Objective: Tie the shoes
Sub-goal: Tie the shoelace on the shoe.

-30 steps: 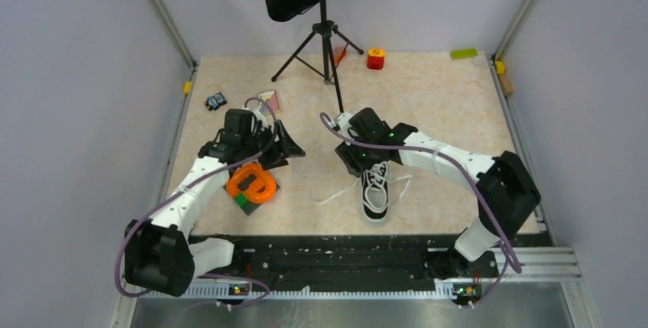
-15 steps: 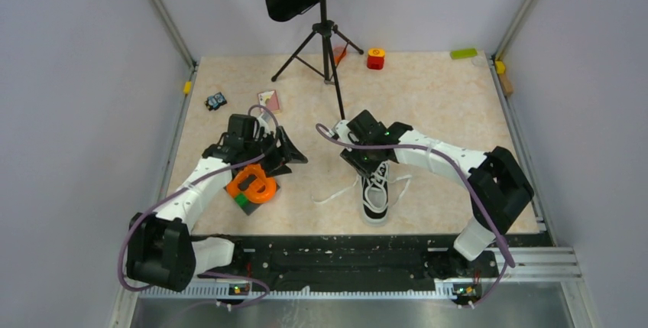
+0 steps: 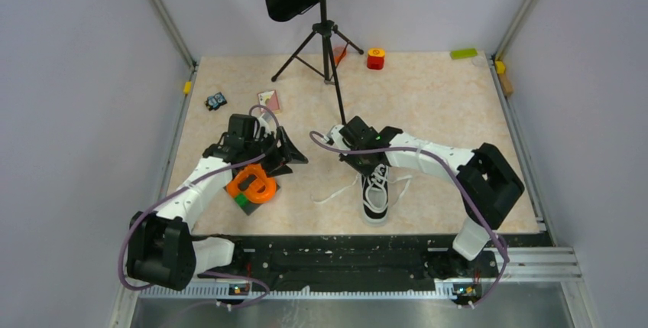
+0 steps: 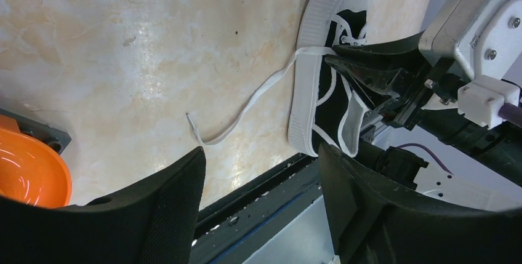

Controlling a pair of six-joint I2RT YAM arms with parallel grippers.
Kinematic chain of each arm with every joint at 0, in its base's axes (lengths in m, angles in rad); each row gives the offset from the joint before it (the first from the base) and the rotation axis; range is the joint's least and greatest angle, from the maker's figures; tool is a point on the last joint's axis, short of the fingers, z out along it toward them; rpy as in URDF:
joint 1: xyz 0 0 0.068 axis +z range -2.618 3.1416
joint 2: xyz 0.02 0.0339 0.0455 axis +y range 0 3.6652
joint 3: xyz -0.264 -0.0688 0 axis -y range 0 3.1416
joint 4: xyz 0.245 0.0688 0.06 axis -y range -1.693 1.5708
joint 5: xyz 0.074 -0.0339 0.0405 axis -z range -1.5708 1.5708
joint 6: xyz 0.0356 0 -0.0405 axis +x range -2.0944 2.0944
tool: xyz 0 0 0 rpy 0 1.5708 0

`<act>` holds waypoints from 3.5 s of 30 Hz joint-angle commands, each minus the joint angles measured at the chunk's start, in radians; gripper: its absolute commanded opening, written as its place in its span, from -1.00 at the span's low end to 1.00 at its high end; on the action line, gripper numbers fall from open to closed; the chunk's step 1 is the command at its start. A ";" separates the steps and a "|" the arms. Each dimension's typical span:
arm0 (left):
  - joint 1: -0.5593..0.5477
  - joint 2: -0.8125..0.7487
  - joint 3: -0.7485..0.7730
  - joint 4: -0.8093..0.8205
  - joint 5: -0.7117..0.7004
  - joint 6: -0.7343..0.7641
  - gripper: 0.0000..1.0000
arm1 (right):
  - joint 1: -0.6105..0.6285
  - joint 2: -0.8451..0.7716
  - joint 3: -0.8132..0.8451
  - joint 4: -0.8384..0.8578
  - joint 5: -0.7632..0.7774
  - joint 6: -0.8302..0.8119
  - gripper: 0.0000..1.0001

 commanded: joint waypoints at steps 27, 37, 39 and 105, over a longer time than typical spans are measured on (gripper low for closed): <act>-0.408 0.259 -0.011 0.697 -0.091 0.155 0.33 | -0.079 -0.404 -0.243 0.294 -0.072 0.351 -1.00; -0.473 0.375 0.050 0.714 -0.103 0.258 0.30 | -0.102 -0.438 -0.289 0.320 -0.114 0.386 -1.00; -0.478 0.392 0.055 0.732 -0.101 0.254 0.29 | -0.103 -0.438 -0.290 0.319 -0.115 0.384 -1.00; -0.497 0.176 -0.004 0.463 -0.219 0.296 -1.00 | -0.294 -0.882 -0.837 0.442 -0.006 1.744 0.14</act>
